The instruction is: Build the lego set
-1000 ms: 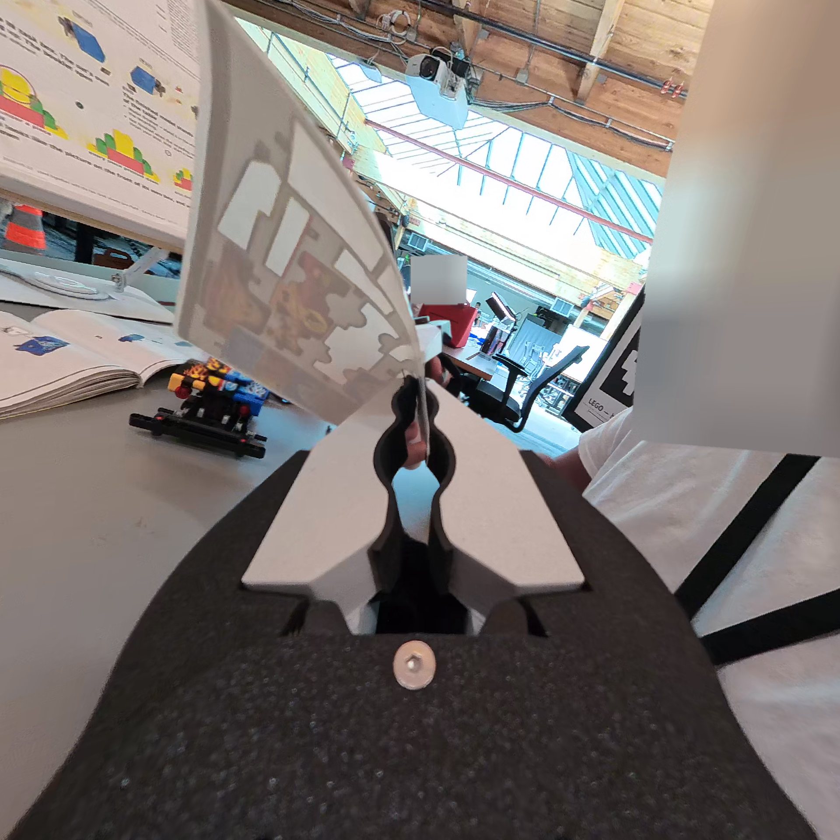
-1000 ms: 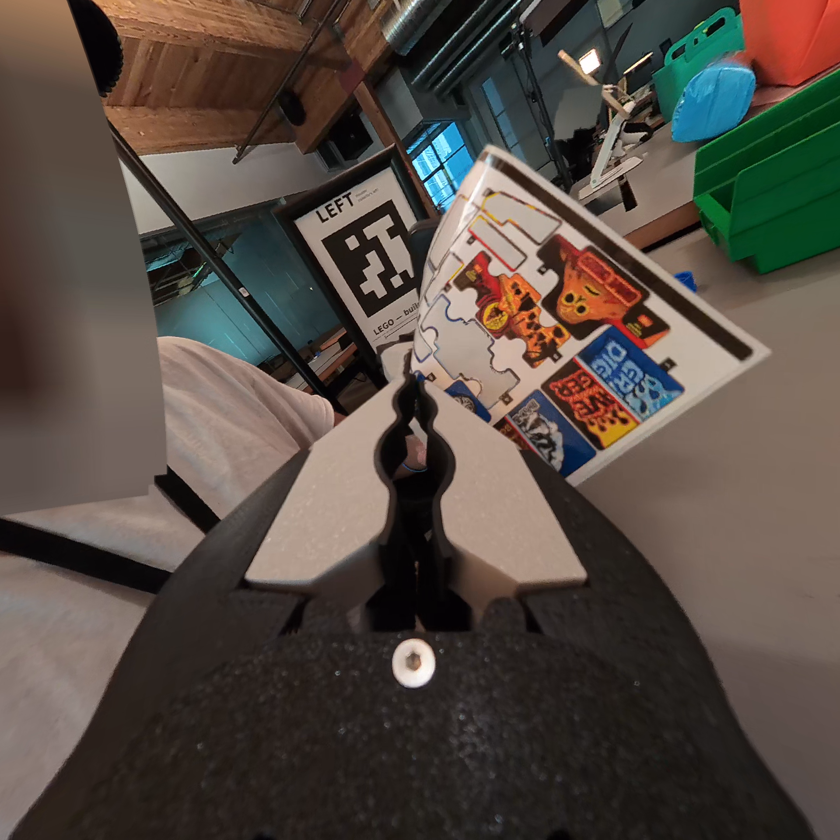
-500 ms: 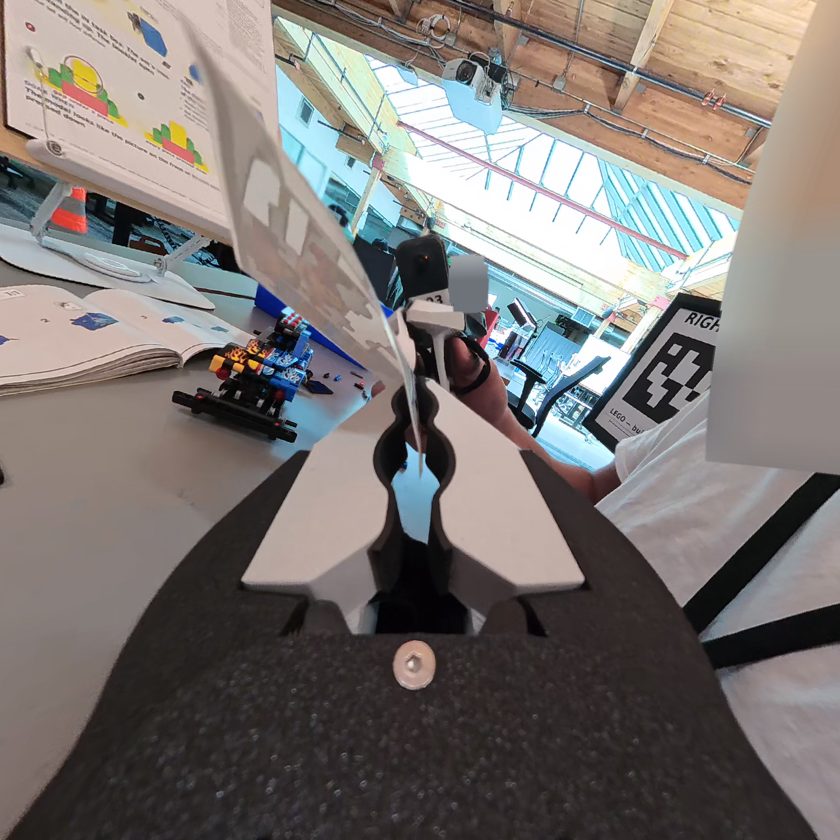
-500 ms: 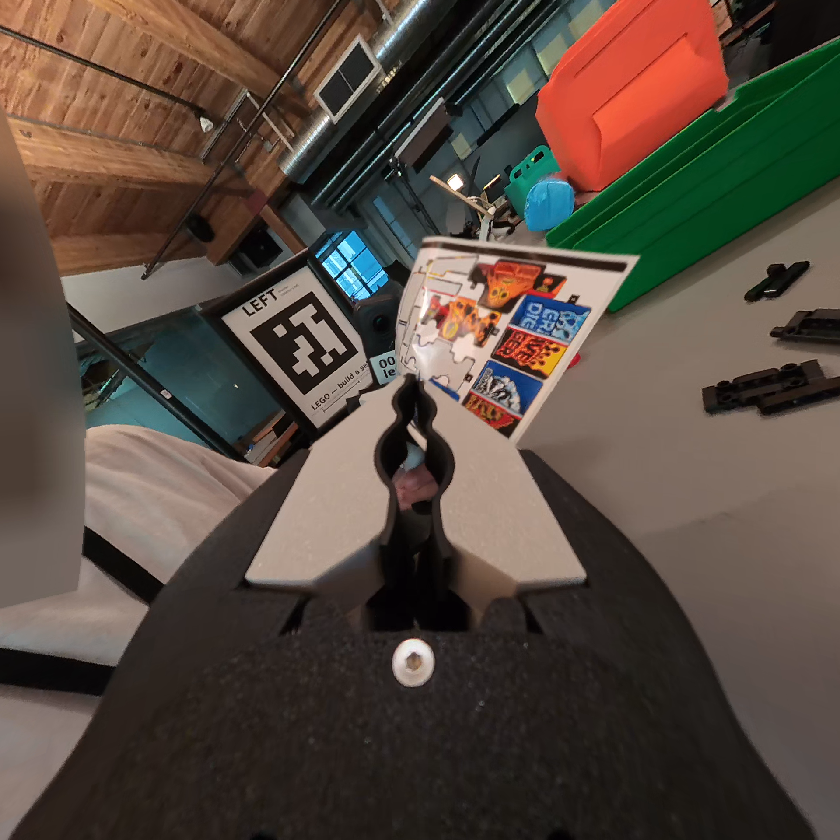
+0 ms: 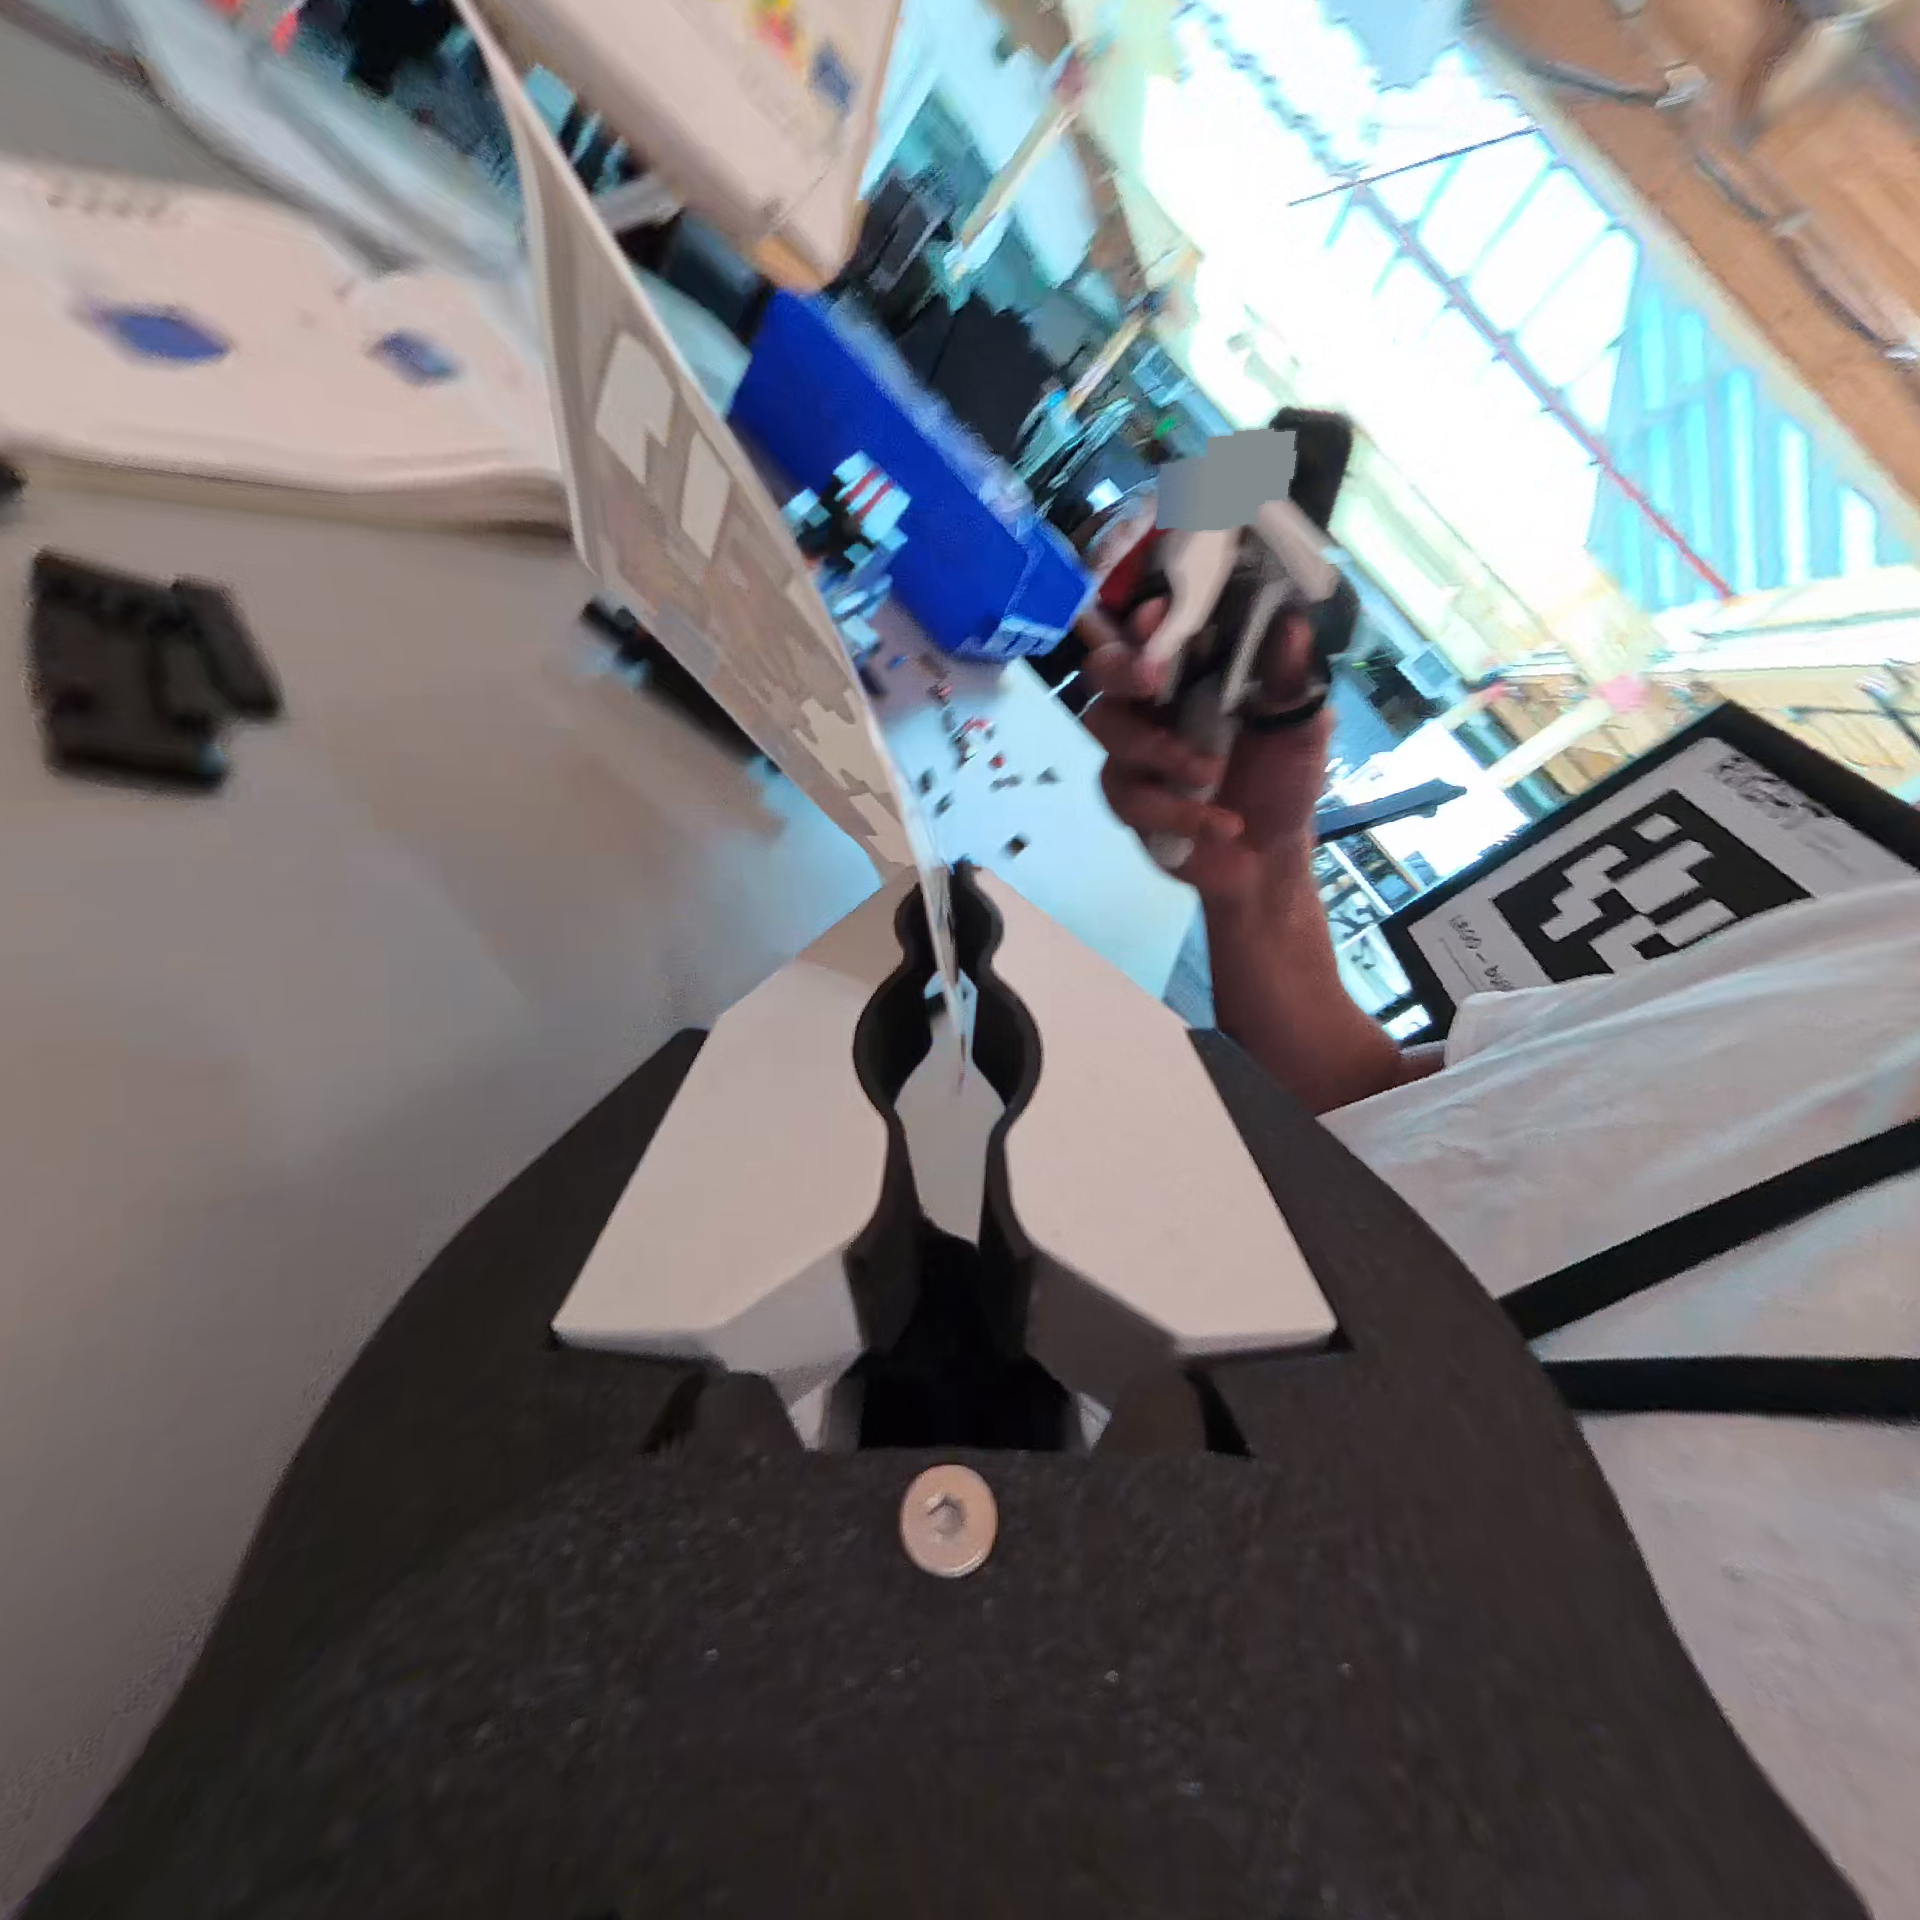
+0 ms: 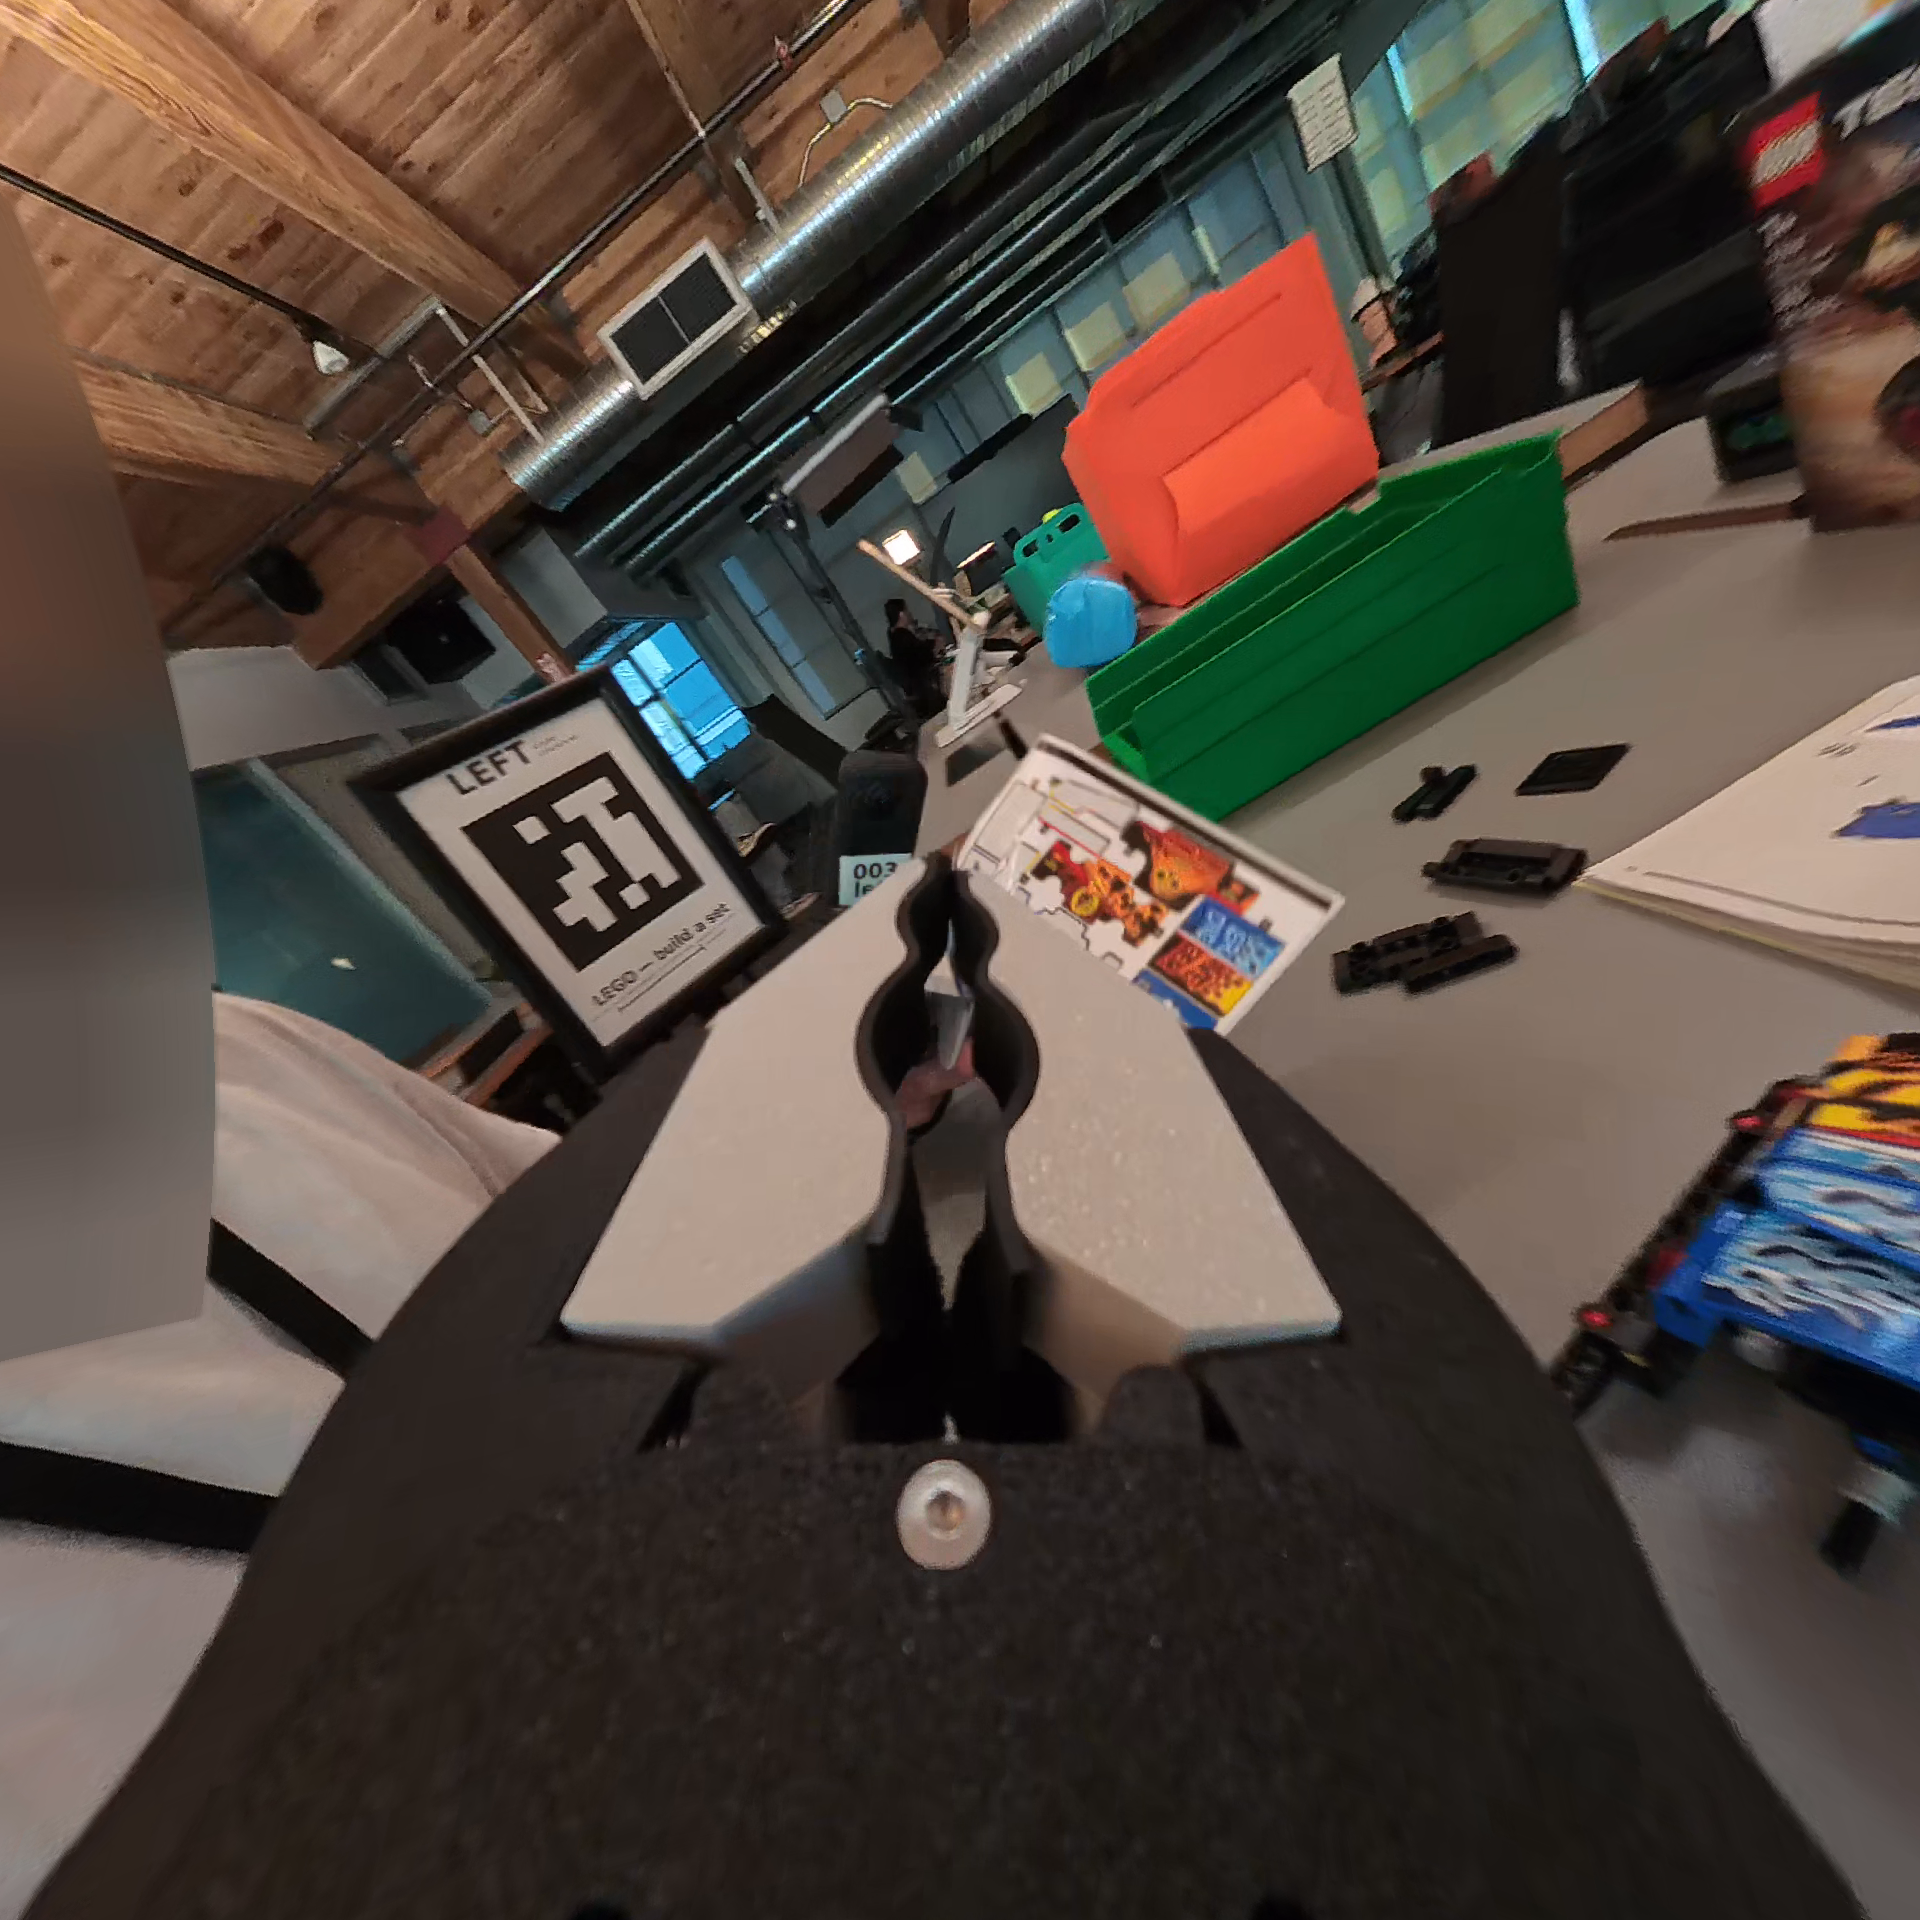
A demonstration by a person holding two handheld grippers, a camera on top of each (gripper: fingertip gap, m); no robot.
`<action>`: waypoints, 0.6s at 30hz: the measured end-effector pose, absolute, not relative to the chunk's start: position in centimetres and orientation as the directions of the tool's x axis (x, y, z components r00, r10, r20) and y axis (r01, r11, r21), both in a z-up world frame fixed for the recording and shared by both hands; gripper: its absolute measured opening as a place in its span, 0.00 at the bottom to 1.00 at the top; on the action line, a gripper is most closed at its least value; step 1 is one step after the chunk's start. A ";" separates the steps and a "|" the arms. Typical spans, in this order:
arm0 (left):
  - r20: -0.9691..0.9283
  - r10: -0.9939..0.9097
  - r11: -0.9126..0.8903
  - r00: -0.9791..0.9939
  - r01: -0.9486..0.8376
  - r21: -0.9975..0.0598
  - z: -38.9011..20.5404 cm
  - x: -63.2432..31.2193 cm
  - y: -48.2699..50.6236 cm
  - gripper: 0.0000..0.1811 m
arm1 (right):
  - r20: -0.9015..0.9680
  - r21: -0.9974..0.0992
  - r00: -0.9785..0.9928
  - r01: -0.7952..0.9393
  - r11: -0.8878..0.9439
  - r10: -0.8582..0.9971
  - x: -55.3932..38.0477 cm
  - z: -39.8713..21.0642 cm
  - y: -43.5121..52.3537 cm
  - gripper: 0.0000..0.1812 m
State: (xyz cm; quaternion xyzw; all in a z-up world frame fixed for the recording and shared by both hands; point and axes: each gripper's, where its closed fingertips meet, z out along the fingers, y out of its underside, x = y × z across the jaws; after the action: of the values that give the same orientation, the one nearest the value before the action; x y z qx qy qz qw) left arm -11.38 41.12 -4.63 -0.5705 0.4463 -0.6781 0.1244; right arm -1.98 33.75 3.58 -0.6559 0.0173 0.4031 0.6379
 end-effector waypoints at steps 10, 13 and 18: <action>0.590 -0.803 -0.527 0.084 -0.563 -0.636 -12.4 -11.9 43.7 0.14 | -0.306 -0.951 0.920 -0.304 -0.047 0.245 2.1 2.9 28.6 0.00; 0.408 -0.903 -0.406 0.134 -0.572 -0.712 -12.4 -12.1 44.8 0.32 | -0.198 -0.980 0.967 -0.192 -0.052 0.160 2.1 2.1 27.6 0.00; 0.060 -0.982 -0.170 0.181 -0.682 -0.712 -13.4 -13.5 45.8 0.62 | -0.022 -0.995 1.000 -0.020 -0.102 0.019 2.2 1.0 26.7 0.00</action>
State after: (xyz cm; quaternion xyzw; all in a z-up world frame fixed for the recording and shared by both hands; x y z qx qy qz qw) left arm -13.45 45.85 -13.39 -0.7161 0.5807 -0.2686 0.2792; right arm 2.24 26.74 1.04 -0.7422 0.0005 0.0145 0.6700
